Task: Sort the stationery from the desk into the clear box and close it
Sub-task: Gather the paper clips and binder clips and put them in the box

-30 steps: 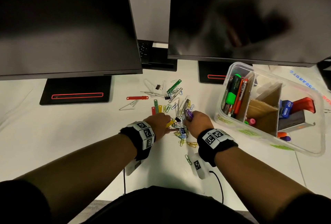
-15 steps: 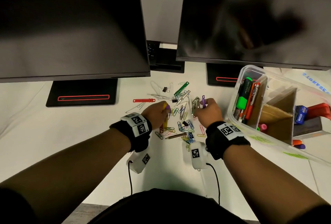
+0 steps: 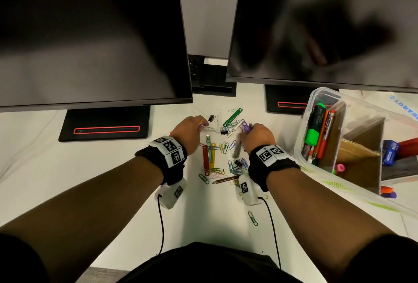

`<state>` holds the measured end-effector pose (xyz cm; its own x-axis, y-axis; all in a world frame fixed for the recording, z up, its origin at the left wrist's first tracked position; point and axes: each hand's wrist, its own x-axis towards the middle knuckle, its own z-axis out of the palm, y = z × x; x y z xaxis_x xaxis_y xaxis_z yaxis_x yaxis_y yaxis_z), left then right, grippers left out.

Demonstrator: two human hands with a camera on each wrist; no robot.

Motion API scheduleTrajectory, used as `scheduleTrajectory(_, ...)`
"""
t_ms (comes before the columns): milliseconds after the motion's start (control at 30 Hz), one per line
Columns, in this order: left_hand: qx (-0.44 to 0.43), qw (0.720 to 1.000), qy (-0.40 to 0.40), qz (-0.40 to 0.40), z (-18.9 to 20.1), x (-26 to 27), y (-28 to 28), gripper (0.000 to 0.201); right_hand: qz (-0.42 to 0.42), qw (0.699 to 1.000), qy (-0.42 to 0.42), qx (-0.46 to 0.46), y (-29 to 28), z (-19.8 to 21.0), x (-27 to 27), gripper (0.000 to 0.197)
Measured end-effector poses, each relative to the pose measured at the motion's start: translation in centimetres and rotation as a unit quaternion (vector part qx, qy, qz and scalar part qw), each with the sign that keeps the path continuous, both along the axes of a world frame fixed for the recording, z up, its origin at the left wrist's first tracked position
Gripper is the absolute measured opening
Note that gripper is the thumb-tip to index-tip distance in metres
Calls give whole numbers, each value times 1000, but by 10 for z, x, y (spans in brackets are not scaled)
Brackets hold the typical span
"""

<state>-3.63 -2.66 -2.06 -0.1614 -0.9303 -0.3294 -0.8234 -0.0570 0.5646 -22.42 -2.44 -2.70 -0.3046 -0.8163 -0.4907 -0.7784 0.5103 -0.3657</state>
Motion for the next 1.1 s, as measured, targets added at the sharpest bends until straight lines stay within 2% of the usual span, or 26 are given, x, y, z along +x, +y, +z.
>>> scheduleTrajectory(100, -41, 995, -68, -54, 3, 2, -9, 31, 14, 1000, -10, 3, 6, -1, 0, 24)
scheduleTrajectory(267, 23, 976, -170, -136, -2, -4, -19, 44, -11, 997, -51, -63, 15, 2, -5, 20)
scheduleTrajectory(467, 30, 967, -192, -167, -4, -12, -28, 33, -75, 965, -218, -122, 24, 11, -7, 28)
scheduleTrajectory(600, 8, 967, -188, -174, -2, -16, -28, 28, -92, 952, -268, -114, 27, 17, -3, 27)
scheduleTrajectory(733, -25, 980, -147, -130, 4, -13, -23, 30, -140, 923, -343, -104, 29, 26, 3, 27)
scheduleTrajectory(867, -30, 994, -81, -72, 22, -15, -14, 29, -191, 863, -463, -67, 36, 50, 9, 26)
scheduleTrajectory(1000, 14, 999, 40, -13, 43, -24, -10, 21, -225, 809, -539, -71, 42, 70, 8, 12)
scheduleTrajectory(1100, 71, 984, 154, 47, 55, -34, -4, 16, -264, 776, -569, -68, 46, 80, 2, 13)
